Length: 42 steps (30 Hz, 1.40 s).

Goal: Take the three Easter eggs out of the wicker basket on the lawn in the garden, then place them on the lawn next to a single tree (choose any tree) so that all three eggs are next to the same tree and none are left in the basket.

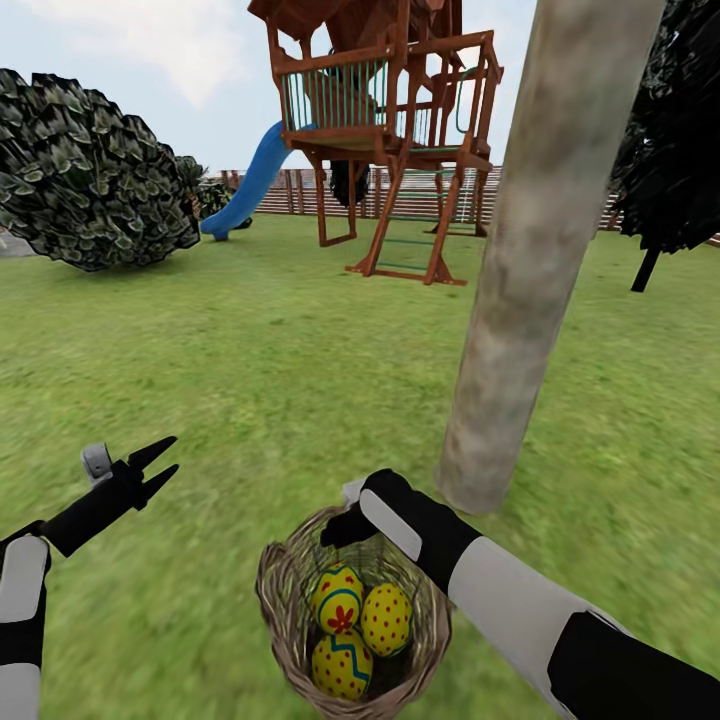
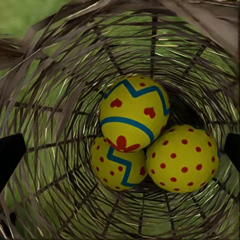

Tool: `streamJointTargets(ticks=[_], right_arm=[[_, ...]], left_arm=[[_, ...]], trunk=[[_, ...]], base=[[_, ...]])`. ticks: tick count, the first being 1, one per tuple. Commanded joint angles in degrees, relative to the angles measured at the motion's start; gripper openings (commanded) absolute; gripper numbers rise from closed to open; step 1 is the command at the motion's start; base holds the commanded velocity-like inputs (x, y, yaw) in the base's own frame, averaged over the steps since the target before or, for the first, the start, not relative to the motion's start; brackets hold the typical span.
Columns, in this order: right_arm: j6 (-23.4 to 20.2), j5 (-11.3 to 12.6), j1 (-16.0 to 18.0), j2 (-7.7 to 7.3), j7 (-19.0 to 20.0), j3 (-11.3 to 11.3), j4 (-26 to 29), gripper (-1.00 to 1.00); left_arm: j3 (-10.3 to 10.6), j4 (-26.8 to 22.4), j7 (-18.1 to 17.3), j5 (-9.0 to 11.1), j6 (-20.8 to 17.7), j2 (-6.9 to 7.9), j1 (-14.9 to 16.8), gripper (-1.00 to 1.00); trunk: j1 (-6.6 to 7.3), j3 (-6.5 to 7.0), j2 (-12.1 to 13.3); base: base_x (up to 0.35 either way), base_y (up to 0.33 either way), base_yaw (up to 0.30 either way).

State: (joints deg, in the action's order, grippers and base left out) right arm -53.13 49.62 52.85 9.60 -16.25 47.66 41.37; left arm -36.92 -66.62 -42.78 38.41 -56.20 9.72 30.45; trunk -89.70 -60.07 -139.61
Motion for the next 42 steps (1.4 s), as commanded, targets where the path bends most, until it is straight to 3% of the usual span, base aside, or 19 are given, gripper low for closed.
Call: streamJointTargets(ticks=[1,6,15,42], right_arm=[[0.0,0.6,0.1,-0.02,-0.6,0.2,0.0,1.00],[-0.1,1.2,0.1,0.01,-0.6,0.2,-0.1,1.00],[-0.1,1.4,0.1,0.11,-0.4,0.2,-0.2,1.00],[1.3,0.5,0.1,0.05,-0.5,0.2,-0.1,1.00]], left_arm=[[-0.1,0.0,-0.3,-0.2,-0.2,-0.03,0.0,1.00],[-0.1,-0.1,-0.3,-0.2,-0.2,-0.05,0.0,1.00],[-0.1,-0.2,-0.3,-0.2,-0.2,-0.05,0.0,1.00],[-0.1,0.0,-0.3,-0.2,-0.2,-0.05,0.0,1.00]], trunk=[[0.00,-0.05,0.0],[0.00,-0.05,0.0],[-1.98,-1.67,-3.6],[-2.67,-7.65,-4.0]], base=[[0.061,0.000,0.000],[0.022,0.000,0.000],[0.001,0.000,0.000],[0.000,0.000,0.000]])
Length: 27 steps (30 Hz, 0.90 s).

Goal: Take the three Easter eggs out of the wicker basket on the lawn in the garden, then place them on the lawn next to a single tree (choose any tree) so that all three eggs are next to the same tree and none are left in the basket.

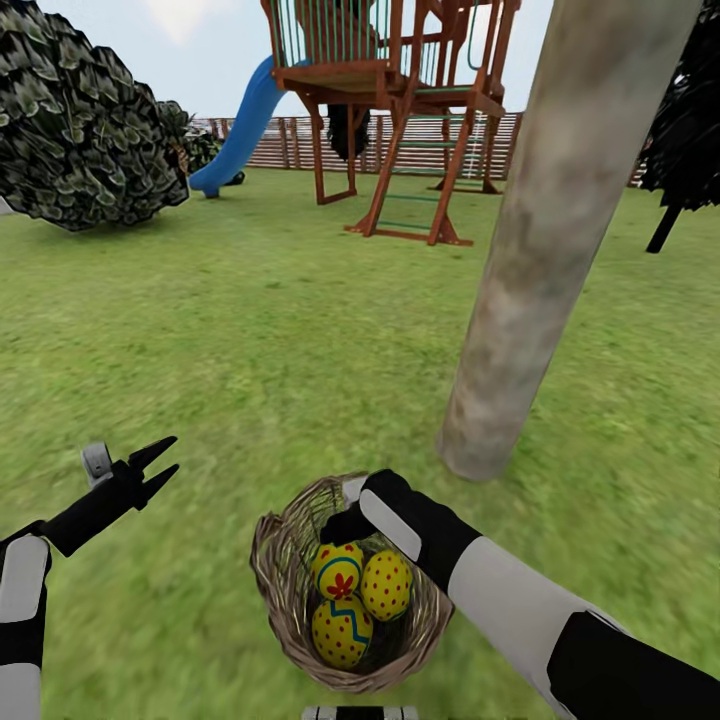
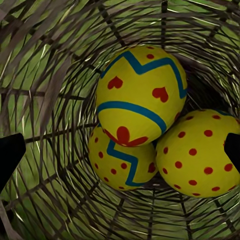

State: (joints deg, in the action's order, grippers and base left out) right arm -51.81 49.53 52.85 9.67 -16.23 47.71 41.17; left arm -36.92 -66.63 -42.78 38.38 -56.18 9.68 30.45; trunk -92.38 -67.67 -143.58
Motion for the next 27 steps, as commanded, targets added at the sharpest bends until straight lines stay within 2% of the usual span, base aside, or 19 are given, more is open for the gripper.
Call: streamJointTargets(ticks=[1,9,16,27], right_arm=[[0.0,0.6,0.1,-0.02,-0.6,0.2,0.0,1.00],[0.3,0.6,0.1,-0.04,-0.8,0.2,-0.3,1.00],[4.3,0.6,0.1,0.15,-1.1,0.2,-2.9,1.00],[4.8,0.6,0.1,0.12,-0.9,0.2,-2.9,1.00]], left_arm=[[-0.1,0.0,-0.3,-0.1,-0.2,-0.01,0.0,1.00],[-0.1,0.0,-0.3,-0.1,-0.2,-0.01,0.0,1.00],[-0.1,0.0,-0.3,-0.1,-0.2,-0.01,0.0,1.00],[-0.1,0.1,-0.3,-0.1,-0.2,-0.01,0.0,1.00]], trunk=[[-0.01,-0.28,0.0],[-0.22,-2.05,-0.1],[-0.40,-3.60,-0.2],[-0.68,-6.04,-0.4]], base=[[0.000,0.000,0.000],[0.000,0.000,0.000],[0.000,0.000,0.000],[0.000,0.000,0.000]])
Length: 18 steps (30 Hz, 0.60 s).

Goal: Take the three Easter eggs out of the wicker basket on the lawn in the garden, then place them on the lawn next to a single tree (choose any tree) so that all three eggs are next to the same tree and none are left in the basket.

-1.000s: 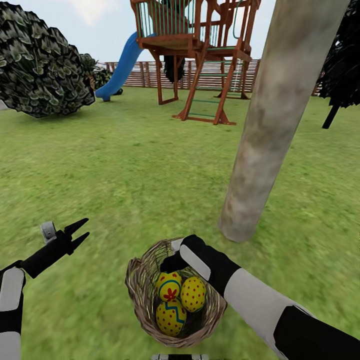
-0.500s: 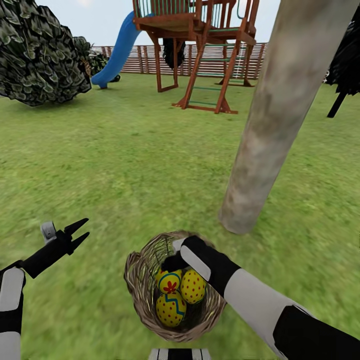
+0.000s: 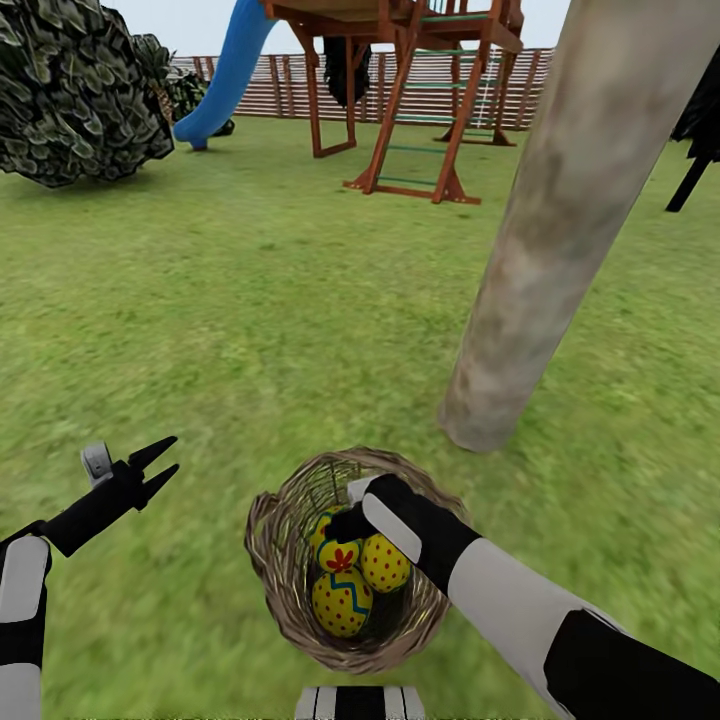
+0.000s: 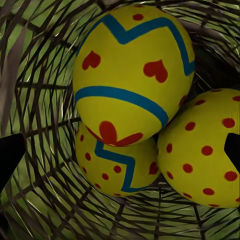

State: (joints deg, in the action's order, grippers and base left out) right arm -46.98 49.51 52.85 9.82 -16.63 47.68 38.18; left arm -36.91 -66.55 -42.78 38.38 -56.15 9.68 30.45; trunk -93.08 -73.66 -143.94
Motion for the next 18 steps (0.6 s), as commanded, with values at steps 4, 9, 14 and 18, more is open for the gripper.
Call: streamJointTargets(ticks=[4,9,14,18], right_arm=[[0.0,0.5,0.1,0.12,-0.5,0.3,0.5,1.00],[-0.1,0.9,0.5,0.18,-0.7,0.2,0.9,1.00],[-0.2,1.4,2.6,0.18,-0.7,0.1,0.4,1.00],[-0.1,1.5,3.7,0.18,-0.7,0.0,-0.2,1.00]], left_arm=[[-0.1,0.0,-0.3,-0.1,-0.2,0.04,0.0,1.00],[-0.1,0.0,-0.3,-0.1,-0.2,0.08,0.0,1.00],[-0.1,0.0,-0.3,-0.1,-0.2,0.04,0.0,1.00],[-0.1,0.0,-0.3,-0.1,-0.2,0.00,0.0,1.00]], trunk=[[-0.09,-0.94,-0.1],[-0.22,-2.04,-0.1],[-0.35,-3.15,-0.2],[-0.45,-4.04,-0.3]], base=[[0.000,0.000,0.000],[0.000,0.000,0.000],[0.000,0.000,0.000],[0.000,0.000,0.000]])
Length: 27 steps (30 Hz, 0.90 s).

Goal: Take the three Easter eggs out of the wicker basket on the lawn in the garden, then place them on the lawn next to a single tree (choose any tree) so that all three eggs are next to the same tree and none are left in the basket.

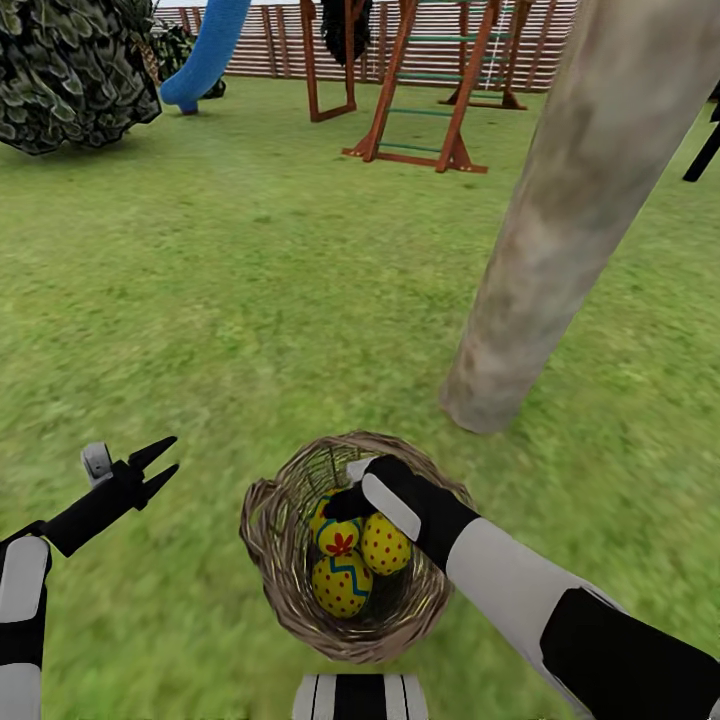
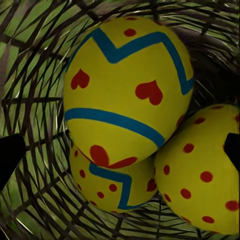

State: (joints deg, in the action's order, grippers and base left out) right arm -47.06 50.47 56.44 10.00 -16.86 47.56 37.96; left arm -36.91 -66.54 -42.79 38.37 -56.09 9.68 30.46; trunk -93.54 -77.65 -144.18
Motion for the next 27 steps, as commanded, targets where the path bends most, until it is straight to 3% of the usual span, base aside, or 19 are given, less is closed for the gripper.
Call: streamJointTargets(ticks=[1,4,11,19,27], right_arm=[[-0.1,0.6,0.5,0.00,-0.5,0.1,-0.3,1.00],[0.0,0.6,2.0,0.00,-0.5,0.0,-1.2,1.00],[0.2,0.5,1.9,0.00,0.0,-0.2,3.7,1.00],[3.3,0.4,1.9,0.00,-0.2,-0.3,3.7,1.00],[3.6,0.4,1.9,0.00,-0.5,-0.3,3.6,1.00]], left_arm=[[-0.1,0.0,-0.3,-0.1,-0.2,-0.01,0.0,1.00],[-0.1,0.0,-0.3,-0.1,-0.2,-0.01,0.0,1.00],[-0.1,0.0,-0.3,-0.1,-0.2,-0.01,0.0,1.00],[-0.1,0.0,-0.3,-0.1,-0.2,-0.01,0.0,1.00],[-0.1,0.1,-0.3,-0.1,-0.2,-0.01,0.0,1.00]], trunk=[[-0.01,-0.27,0.0],[-0.09,-0.93,-0.1],[-0.27,-2.49,-0.2],[-0.48,-4.26,-0.3],[-0.68,-6.03,-0.4]], base=[[0.000,0.000,0.000],[0.000,0.000,0.000],[0.000,0.000,0.000],[0.000,0.000,0.000],[0.000,0.000,0.000]])
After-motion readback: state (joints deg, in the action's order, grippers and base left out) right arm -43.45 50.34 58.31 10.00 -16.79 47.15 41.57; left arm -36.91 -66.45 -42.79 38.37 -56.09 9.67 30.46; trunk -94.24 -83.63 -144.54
